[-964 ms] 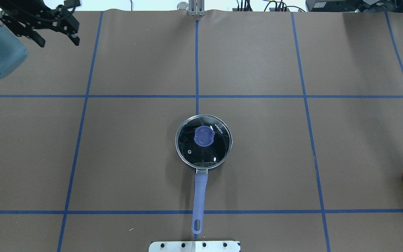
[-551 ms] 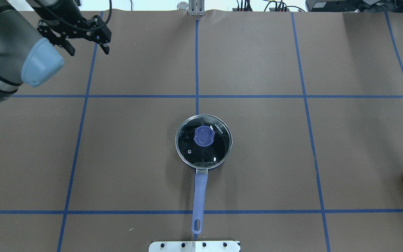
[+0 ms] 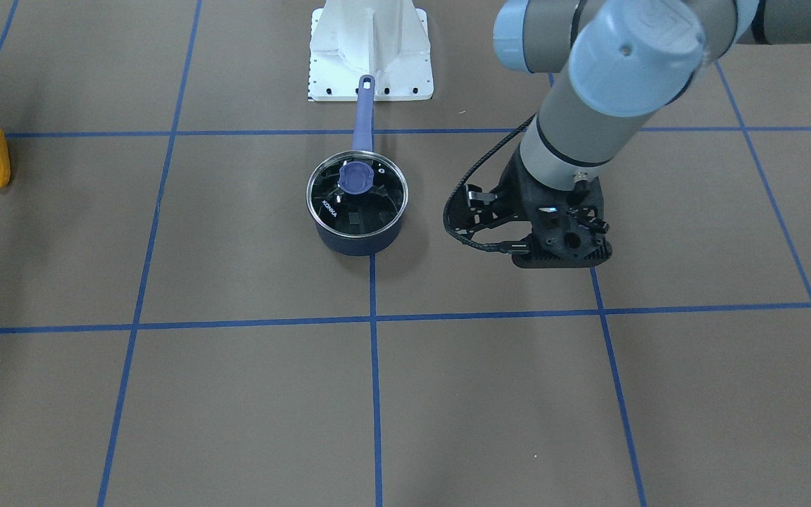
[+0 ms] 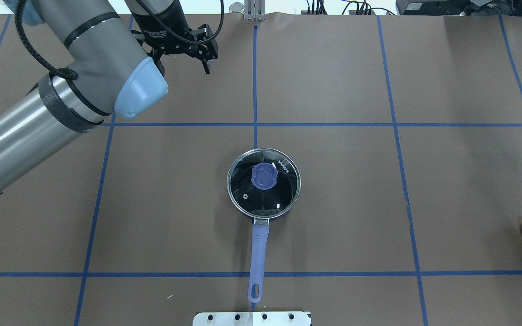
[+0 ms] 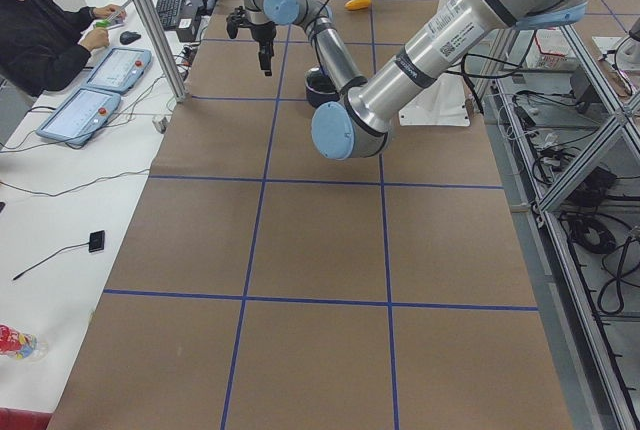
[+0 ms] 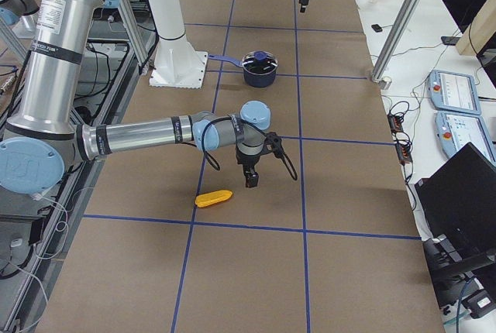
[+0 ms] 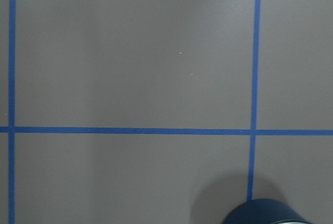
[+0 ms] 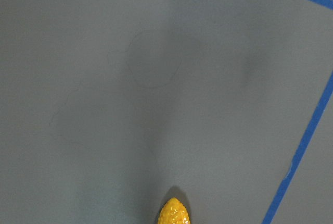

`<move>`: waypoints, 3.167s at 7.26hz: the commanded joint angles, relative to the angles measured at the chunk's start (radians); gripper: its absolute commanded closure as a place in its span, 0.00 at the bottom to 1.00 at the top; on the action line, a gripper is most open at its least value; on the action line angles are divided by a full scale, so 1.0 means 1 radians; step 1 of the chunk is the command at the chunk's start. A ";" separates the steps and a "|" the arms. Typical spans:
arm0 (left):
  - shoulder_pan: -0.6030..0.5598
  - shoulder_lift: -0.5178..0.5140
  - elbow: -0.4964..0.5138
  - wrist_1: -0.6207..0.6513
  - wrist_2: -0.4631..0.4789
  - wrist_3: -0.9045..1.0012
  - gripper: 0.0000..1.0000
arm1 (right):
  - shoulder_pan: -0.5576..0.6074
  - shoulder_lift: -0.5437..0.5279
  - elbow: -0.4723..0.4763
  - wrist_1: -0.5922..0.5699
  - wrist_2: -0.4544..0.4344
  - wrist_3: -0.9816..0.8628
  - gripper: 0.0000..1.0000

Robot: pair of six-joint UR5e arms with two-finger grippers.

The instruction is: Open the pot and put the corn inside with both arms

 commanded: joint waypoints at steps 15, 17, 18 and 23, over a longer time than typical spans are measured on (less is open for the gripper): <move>0.096 -0.049 -0.022 0.001 0.071 -0.059 0.00 | -0.280 -0.114 -0.177 0.193 -0.080 -0.032 0.06; 0.096 -0.049 -0.026 0.001 0.070 -0.056 0.00 | -0.289 -0.114 -0.235 0.284 -0.074 -0.037 0.16; 0.096 -0.049 -0.026 0.001 0.068 -0.056 0.00 | -0.296 -0.112 -0.226 0.284 -0.072 -0.031 0.16; 0.096 -0.038 -0.026 0.001 0.070 -0.053 0.00 | -0.329 -0.117 -0.187 0.279 -0.080 -0.038 0.45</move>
